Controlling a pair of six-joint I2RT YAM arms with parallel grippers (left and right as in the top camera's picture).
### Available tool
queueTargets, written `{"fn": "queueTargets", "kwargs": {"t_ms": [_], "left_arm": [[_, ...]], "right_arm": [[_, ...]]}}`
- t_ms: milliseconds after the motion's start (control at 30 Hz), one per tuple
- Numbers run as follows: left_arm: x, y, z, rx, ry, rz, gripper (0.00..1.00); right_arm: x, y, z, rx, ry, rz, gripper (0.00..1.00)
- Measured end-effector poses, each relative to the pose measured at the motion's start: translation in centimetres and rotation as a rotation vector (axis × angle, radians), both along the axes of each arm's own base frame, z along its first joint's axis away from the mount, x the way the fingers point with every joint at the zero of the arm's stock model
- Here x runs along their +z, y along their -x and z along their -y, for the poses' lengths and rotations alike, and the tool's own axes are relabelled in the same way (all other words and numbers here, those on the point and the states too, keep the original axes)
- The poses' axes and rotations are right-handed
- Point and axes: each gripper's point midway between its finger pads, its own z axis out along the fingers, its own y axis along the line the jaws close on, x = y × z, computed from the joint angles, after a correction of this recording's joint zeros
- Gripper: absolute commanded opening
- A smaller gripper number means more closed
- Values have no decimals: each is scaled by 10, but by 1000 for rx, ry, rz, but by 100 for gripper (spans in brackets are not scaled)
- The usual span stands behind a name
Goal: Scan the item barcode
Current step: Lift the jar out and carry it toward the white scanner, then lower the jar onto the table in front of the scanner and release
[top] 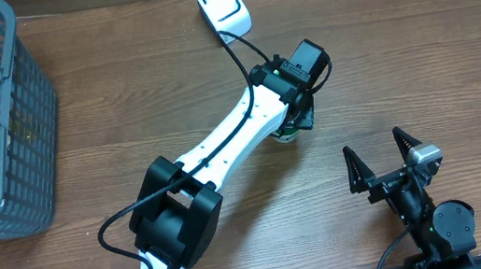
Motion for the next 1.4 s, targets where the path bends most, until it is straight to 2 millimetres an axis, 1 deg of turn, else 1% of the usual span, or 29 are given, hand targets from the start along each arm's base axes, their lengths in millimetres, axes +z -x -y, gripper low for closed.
{"fn": "queueTargets", "kwargs": {"t_ms": [200,300,433,467,533,567,600,633,867,1033,1167,1267,1300,1367,1400], "left_arm": [[0,0,0,20,3,0,38],[0,0,0,37,7,-2,43],[0,0,-1,82,19,-9,42],[-1,0,-1,101,23,-13,45],[-3,2,-2,149,31,-23,52],[-5,2,-3,173,34,-30,60],[-6,3,-4,197,36,-36,63],[-7,4,-5,215,38,-40,63],[-10,6,-6,289,52,-54,100],[-10,6,-5,291,57,-58,100],[-8,5,-5,239,45,-51,100],[7,0,-12,195,17,-35,100],[20,-8,-14,185,19,-9,100],[48,-19,-25,171,5,26,100],[71,-30,-35,161,6,67,100]], "right_arm": [[0,0,0,0,0,0,100],[0,0,0,0,1,0,100],[0,0,0,0,1,0,100],[0,0,0,-1,0,0,100],[0,0,0,0,0,0,100],[0,0,0,0,0,0,100],[0,0,0,0,0,0,100],[0,0,0,0,1,0,100],[0,0,0,0,0,0,100],[0,0,0,0,0,0,100],[0,0,0,0,0,0,100],[0,0,0,0,0,0,100],[0,0,0,0,0,0,100],[0,0,0,0,1,-1,100],[0,0,0,0,0,0,100]]}}
